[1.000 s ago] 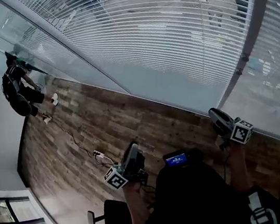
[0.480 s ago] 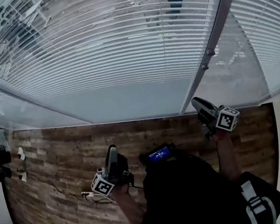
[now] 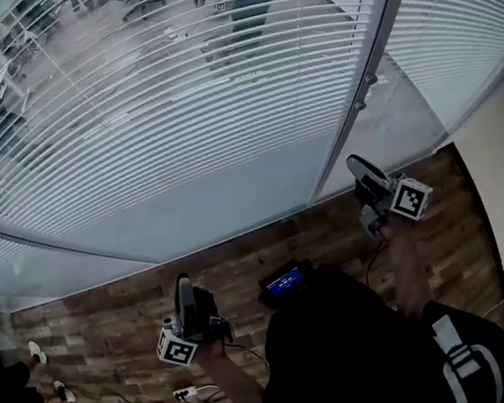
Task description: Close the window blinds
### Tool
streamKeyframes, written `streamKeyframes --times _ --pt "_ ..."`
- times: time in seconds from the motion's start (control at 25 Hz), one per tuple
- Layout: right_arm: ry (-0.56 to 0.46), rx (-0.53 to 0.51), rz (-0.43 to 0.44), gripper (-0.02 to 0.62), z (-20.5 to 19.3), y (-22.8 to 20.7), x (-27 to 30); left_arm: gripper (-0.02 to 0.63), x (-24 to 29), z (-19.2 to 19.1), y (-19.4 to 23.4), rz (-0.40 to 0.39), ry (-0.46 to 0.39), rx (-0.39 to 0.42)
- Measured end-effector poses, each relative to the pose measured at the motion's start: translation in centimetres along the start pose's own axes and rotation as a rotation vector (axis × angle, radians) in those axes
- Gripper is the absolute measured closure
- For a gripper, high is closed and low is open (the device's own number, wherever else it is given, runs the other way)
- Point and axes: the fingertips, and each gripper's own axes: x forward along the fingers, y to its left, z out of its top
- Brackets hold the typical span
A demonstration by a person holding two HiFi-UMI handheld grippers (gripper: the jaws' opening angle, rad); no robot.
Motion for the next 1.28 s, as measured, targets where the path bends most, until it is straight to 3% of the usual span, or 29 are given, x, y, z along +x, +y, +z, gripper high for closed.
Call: streamKeyframes --times 0.2,0.48,0.6,0.72,0.8,1.08,1.28 --pt "-0.033 -0.058 -0.076 0.526 -0.8 3.9 -2.4 0.551 -1.5 1.1 1.9 -0.020 0.034 -0.065" --pt "-0.111 -0.111 -0.148 0.526 1.2 4.0 -4.1 0.551 -0.3 1.3 2.3 -0.051 0.098 -0.033" --pt "-0.159 -0.117 -0.215 0.513 3.3 2.8 -3.2 0.551 0.0 3.0 2.6 -0.030 0.095 -0.009" --pt "-0.192 -0.110 -0.292 0.426 4.6 -0.3 -2.0 0.551 -0.4 3.5 4.4 -0.001 0.062 -0.024" --pt "-0.205 -0.127 -0.321 0.402 5.8 -2.5 -1.0 0.551 0.0 3.4 5.7 0.026 0.048 -0.036" --pt "-0.267 -0.213 -0.375 0.402 11.0 -4.0 1.5 0.551 3.1 5.9 6.2 0.034 0.073 0.011" --pt "-0.299 -0.226 -0.419 0.402 13.0 -6.7 2.3 0.551 5.7 4.4 7.9 0.033 0.100 0.003"
